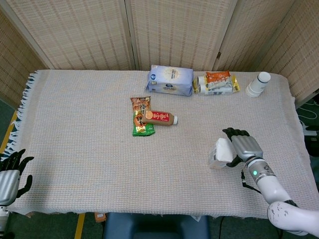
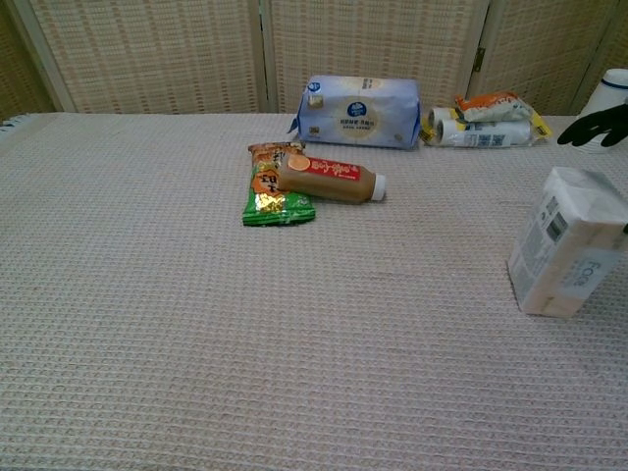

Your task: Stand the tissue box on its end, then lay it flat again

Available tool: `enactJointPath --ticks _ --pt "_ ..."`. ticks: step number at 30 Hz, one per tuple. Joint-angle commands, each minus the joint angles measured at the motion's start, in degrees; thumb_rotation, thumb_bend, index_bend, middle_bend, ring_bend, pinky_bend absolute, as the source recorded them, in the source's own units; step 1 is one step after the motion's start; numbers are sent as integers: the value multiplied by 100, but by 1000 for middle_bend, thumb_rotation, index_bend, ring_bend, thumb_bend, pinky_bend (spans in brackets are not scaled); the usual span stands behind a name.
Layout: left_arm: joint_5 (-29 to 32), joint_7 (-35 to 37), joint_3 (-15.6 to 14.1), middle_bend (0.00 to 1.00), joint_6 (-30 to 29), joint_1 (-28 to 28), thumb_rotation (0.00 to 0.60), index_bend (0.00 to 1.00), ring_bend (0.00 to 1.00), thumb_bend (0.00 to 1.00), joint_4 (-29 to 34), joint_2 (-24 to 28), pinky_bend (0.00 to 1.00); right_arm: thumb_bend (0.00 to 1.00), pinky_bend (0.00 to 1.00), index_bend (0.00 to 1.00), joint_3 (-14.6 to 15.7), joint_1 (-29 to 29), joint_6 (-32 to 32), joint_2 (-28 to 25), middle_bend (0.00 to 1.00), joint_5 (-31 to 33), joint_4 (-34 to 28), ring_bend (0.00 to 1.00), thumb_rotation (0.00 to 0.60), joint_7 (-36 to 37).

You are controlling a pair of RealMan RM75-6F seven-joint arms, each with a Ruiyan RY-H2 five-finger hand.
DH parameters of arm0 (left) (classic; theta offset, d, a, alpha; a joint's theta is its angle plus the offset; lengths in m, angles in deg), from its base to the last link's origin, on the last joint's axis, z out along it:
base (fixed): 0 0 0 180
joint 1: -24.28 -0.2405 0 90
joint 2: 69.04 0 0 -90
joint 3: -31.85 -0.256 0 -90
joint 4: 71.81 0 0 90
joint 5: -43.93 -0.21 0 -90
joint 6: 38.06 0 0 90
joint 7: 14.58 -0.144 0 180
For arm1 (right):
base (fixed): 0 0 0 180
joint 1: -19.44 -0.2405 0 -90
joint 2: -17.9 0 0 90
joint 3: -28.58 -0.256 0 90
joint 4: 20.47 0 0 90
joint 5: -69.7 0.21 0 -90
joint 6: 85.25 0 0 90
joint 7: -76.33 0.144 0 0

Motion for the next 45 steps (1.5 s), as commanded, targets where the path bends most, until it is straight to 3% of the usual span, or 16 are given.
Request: enactJointPath --ticks 1,9,19,26,30,40,45 --pt "-10 -1 0 0 -3 2 600 225 0 497 3 1 120 76 0 0 32 -40 2 47 1 32 27 0 600 18" --pt "1 60 4 0 -4 -6 600 225 0 498 -27 9 120 76 0 0 122 -111 123 375 10 15 271 0 600 72" --pt "-11 93 0 0 4 -2 600 225 0 497 -33 11 119 76 0 7 179 -171 220 606 156 19 414 21 600 128" --pt "-23 109 -2 0 -1 -3 600 225 0 498 -36 12 120 76 0 132 114 -39 447 692 222 -342 452 77 600 340" --pt "-25 99 -1 0 -11 -7 600 225 0 498 -27 14 120 76 0 295 101 52 510 768 321 -517 522 165 600 459" --pt "-23 83 -8 0 1 -5 600 225 0 498 -22 18 119 76 0 401 32 217 554 842 428 -866 655 233 600 715" --pt "-26 92 -8 0 -7 -10 600 225 0 497 -15 23 120 76 0 403 -175 560 937 920 428 -1695 678 240 600 1305"
